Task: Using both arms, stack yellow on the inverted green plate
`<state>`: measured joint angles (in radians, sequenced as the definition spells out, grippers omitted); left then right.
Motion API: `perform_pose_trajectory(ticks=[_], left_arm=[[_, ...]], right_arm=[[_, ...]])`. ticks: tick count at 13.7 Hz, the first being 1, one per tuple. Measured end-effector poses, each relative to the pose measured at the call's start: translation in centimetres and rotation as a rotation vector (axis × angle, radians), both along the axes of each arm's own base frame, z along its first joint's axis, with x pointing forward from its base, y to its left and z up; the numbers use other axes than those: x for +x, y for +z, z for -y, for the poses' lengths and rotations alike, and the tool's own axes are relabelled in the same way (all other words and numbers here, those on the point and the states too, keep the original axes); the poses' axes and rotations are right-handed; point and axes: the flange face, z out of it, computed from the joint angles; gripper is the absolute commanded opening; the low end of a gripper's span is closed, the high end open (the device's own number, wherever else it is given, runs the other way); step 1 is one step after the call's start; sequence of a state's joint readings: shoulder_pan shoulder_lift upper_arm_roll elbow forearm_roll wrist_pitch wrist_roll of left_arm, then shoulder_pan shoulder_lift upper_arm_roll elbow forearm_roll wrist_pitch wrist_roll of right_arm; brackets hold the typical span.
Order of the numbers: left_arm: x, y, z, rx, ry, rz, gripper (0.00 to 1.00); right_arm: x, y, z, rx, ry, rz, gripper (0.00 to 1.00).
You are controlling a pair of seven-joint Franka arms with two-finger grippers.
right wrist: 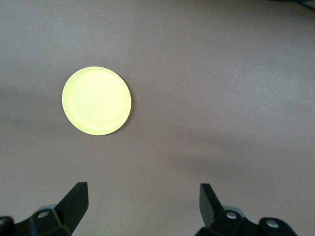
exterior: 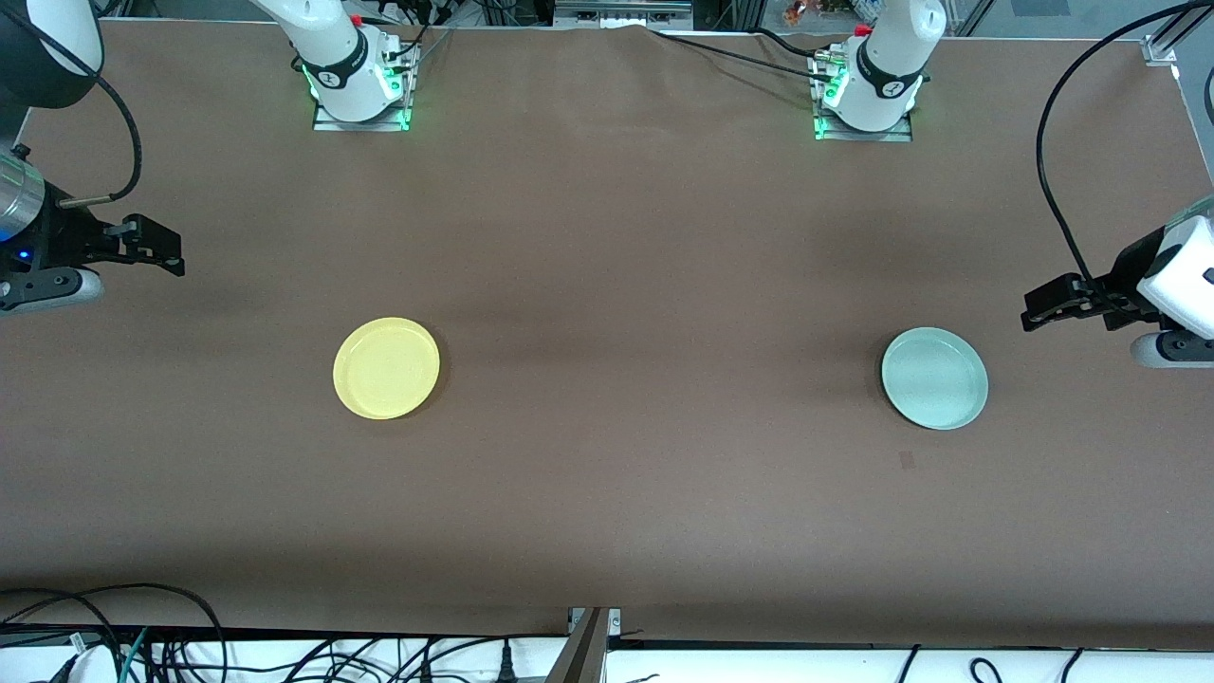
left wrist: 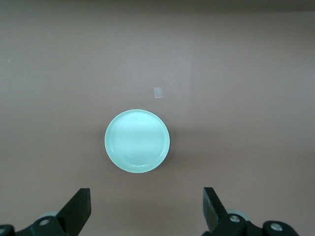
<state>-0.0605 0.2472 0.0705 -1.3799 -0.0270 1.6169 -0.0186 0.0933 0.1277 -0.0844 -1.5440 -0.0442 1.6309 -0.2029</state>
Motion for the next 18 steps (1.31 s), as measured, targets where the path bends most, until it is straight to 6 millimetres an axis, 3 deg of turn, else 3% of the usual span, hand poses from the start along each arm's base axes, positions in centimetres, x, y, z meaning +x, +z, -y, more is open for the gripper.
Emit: perform_pose_trajectory(ticks=[13, 16, 18], left_arm=[[1.0, -0.6, 0.0, 0.003, 0.001, 0.0, 1.0], [1.5, -1.7, -2.1, 0.006, 0.023, -0.013, 1.0], [2.9, -4.1, -4.0, 0.01, -0.002, -0.013, 1.0]], right_arm=[[0.0, 0.0, 0.0, 0.0, 0.0, 0.0, 1.0], [0.0, 0.1, 0.0, 0.0, 0.001, 0.003, 1.0], [0.1, 0.1, 0.0, 0.0, 0.001, 0.007, 1.0]])
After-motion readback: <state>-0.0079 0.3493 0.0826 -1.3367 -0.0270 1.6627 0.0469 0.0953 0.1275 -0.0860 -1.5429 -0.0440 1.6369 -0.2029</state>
